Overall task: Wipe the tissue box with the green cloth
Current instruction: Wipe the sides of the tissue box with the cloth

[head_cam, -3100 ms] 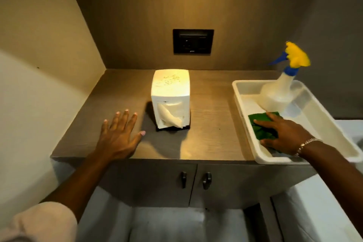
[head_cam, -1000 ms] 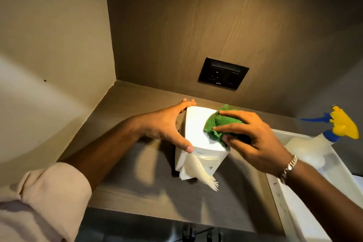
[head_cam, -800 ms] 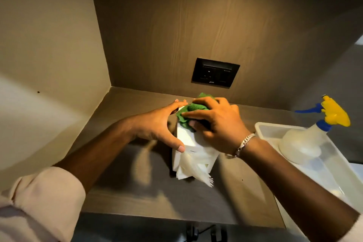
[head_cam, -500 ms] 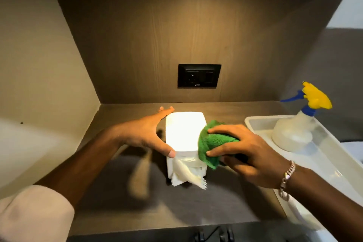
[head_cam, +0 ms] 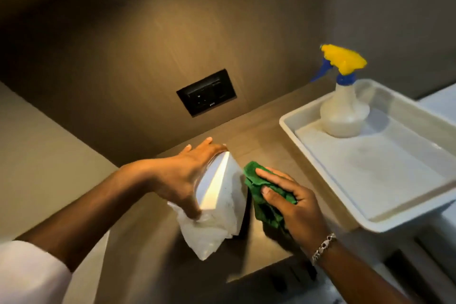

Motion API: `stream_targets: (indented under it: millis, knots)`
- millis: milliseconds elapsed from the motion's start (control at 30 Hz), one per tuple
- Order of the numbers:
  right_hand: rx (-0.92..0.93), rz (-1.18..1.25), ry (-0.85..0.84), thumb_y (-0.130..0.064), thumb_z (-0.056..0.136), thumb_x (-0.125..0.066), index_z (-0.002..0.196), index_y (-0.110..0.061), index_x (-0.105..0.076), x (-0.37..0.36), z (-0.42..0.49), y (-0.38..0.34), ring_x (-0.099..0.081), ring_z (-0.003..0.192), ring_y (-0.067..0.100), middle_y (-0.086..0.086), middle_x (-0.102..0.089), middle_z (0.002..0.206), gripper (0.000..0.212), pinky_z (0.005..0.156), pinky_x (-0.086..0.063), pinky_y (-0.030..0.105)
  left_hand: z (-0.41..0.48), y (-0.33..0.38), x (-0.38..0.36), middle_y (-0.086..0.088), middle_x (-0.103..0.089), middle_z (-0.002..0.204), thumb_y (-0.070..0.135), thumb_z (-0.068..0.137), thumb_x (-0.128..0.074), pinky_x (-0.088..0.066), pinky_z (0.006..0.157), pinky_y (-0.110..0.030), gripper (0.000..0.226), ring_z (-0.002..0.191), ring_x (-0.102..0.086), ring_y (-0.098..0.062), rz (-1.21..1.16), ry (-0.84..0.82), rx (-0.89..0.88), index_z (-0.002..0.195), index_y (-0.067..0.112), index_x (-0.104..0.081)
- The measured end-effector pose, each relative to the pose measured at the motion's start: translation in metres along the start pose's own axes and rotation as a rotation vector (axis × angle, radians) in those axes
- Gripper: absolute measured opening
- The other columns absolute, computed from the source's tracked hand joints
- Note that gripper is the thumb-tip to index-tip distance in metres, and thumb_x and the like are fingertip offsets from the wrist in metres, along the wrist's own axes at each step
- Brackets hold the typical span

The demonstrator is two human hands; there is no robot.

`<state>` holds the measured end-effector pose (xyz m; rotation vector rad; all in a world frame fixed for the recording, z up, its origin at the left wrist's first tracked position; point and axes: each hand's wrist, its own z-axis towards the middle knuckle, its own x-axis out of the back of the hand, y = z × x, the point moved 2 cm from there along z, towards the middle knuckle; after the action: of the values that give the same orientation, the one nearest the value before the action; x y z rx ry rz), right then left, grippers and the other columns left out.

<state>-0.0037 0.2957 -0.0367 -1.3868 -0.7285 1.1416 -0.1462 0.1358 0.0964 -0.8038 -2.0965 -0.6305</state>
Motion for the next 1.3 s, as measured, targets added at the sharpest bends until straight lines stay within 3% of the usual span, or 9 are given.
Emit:
stream_targets:
  millis: [167, 300, 400, 533, 767, 833, 967, 1133, 1300]
  knots:
    - [-0.01, 0.153, 0.141, -0.009, 0.088, -0.065, 0.117, -0.026, -0.069, 0.001, 0.003, 0.012, -0.06, 0.114, -0.006, -0.016, -0.065, 0.124, 0.034, 0.085, -0.047, 0.004, -0.008, 0.004, -0.001, 0.04, 0.025, 0.147, 0.053, 0.07, -0.073, 0.02, 0.112, -0.035, 0.109, 0.133, 0.033, 0.01, -0.171, -0.063, -0.007, 0.143, 0.055, 0.008]
    - [-0.063, 0.15, 0.137, -0.012, 0.089, -0.064, 0.118, -0.025, -0.068, -0.003, 0.019, 0.01, -0.056, 0.122, 0.003, -0.004, -0.061, 0.132, 0.033, 0.099, -0.048, 0.02, -0.005, 0.013, -0.02, 0.022, -0.008, 0.158, 0.038, 0.093, -0.032, 0.001, 0.122, -0.042, 0.057, 0.144, 0.002, 0.006, -0.255, 0.354, -0.018, 0.148, 0.036, -0.016]
    - [-0.117, 0.096, 0.094, -0.015, 0.09, -0.063, 0.12, -0.024, -0.068, -0.013, 0.027, 0.005, -0.055, 0.122, 0.008, -0.002, -0.059, 0.134, 0.032, 0.107, -0.047, 0.031, 0.0, 0.014, -0.038, 0.001, -0.014, 0.161, 0.032, 0.095, -0.027, -0.009, 0.121, -0.046, 0.058, 0.148, -0.007, -0.009, -0.121, 0.55, -0.044, 0.15, 0.016, -0.017]
    - [0.084, -0.314, 0.107, -0.03, 0.088, -0.061, 0.118, -0.036, -0.067, -0.039, 0.014, -0.014, -0.056, 0.107, 0.004, -0.008, -0.061, 0.131, 0.031, 0.09, -0.03, -0.005, 0.003, 0.008, -0.041, -0.007, -0.014, 0.161, 0.03, 0.096, -0.025, -0.011, 0.12, -0.053, 0.058, 0.149, -0.008, -0.017, -0.091, 0.571, -0.071, 0.15, 0.009, -0.018]
    - [0.153, -0.483, -0.048, -0.013, 0.083, -0.061, 0.113, -0.031, -0.072, -0.029, -0.034, 0.005, -0.058, 0.114, 0.022, -0.003, -0.059, 0.135, 0.036, 0.092, -0.051, 0.039, 0.006, 0.001, -0.044, -0.007, -0.015, 0.161, 0.029, 0.096, -0.025, -0.013, 0.119, -0.055, 0.057, 0.149, -0.011, -0.017, -0.077, 0.584, -0.087, 0.151, 0.011, -0.017]
    - [0.068, -0.449, 0.012, -0.013, 0.087, -0.059, 0.118, -0.028, -0.069, -0.024, -0.023, 0.005, -0.058, 0.115, 0.017, -0.002, -0.058, 0.136, 0.036, 0.101, -0.045, 0.022, 0.006, 0.001, -0.045, -0.007, -0.015, 0.161, 0.029, 0.096, -0.025, -0.013, 0.119, -0.055, 0.058, 0.149, -0.011, -0.017, -0.074, 0.59, -0.079, 0.151, 0.011, -0.017]
    - [-0.105, -0.323, 0.103, -0.02, 0.093, -0.055, 0.127, -0.032, -0.062, -0.023, 0.019, -0.003, -0.046, 0.091, -0.01, -0.005, -0.06, 0.134, 0.037, 0.067, -0.025, -0.016, 0.006, 0.005, -0.045, -0.007, -0.015, 0.161, 0.03, 0.096, -0.023, -0.012, 0.12, -0.05, 0.058, 0.149, -0.011, -0.016, -0.04, 0.596, -0.064, 0.15, 0.01, -0.017]
    - [0.014, -0.234, 0.088, -0.018, 0.09, -0.061, 0.125, -0.027, -0.064, -0.045, 0.002, -0.011, -0.053, 0.117, 0.021, 0.003, -0.055, 0.134, 0.037, 0.099, -0.047, 0.033, 0.006, 0.009, -0.045, -0.01, -0.018, 0.16, 0.028, 0.096, -0.023, -0.013, 0.12, -0.051, 0.057, 0.149, -0.012, -0.018, -0.044, 0.606, -0.08, 0.149, 0.007, -0.019]
    - [0.151, -0.335, 0.145, -0.015, 0.082, -0.067, 0.122, -0.026, -0.066, -0.06, -0.041, -0.003, -0.052, 0.115, 0.018, 0.003, -0.058, 0.132, 0.041, 0.096, -0.036, 0.014, 0.006, 0.006, -0.047, -0.008, -0.019, 0.16, 0.03, 0.097, -0.024, -0.013, 0.12, -0.05, 0.057, 0.149, -0.012, -0.015, -0.062, 0.623, -0.109, 0.15, 0.01, -0.019]
